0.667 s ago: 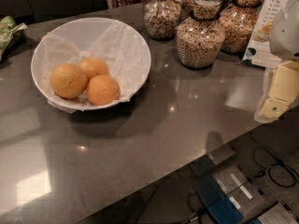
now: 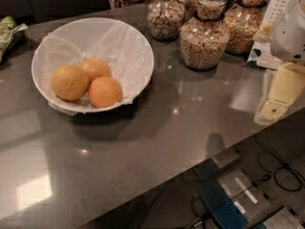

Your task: Pick orange from white bowl

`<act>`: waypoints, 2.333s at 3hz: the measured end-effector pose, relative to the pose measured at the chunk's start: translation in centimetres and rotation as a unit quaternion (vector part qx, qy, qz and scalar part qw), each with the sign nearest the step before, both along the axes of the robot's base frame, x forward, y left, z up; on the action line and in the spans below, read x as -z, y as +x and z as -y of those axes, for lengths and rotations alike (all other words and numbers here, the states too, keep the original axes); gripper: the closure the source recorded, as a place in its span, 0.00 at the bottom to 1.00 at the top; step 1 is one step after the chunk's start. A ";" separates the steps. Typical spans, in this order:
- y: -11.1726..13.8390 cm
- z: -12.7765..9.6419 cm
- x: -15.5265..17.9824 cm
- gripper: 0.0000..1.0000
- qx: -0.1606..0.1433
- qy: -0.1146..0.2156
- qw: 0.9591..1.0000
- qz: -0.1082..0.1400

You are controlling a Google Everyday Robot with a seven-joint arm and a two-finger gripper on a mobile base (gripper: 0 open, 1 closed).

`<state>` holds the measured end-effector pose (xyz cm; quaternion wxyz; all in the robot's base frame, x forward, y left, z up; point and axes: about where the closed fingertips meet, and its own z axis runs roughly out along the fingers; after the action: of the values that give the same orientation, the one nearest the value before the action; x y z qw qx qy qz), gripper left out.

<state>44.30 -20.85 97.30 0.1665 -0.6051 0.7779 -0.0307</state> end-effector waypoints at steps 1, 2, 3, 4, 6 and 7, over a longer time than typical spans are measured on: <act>1.3 -2.8 1.0 0.00 -0.031 0.010 0.999 0.005; 2.8 -5.9 1.3 0.00 -0.070 0.021 0.997 0.019; 4.0 -8.8 1.3 0.00 -0.107 0.040 0.993 0.032; 4.0 -8.9 1.3 0.00 -0.107 0.041 0.993 0.032; 7.4 -14.4 2.0 0.00 -0.167 0.070 0.982 0.059; 9.2 -18.6 2.6 0.00 -0.208 0.092 0.972 0.061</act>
Offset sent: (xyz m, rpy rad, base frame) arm 0.0457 0.0935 -0.0189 0.0693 -0.0629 0.2315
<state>53.52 -2.23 94.71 0.2714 -0.7325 0.6231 0.0390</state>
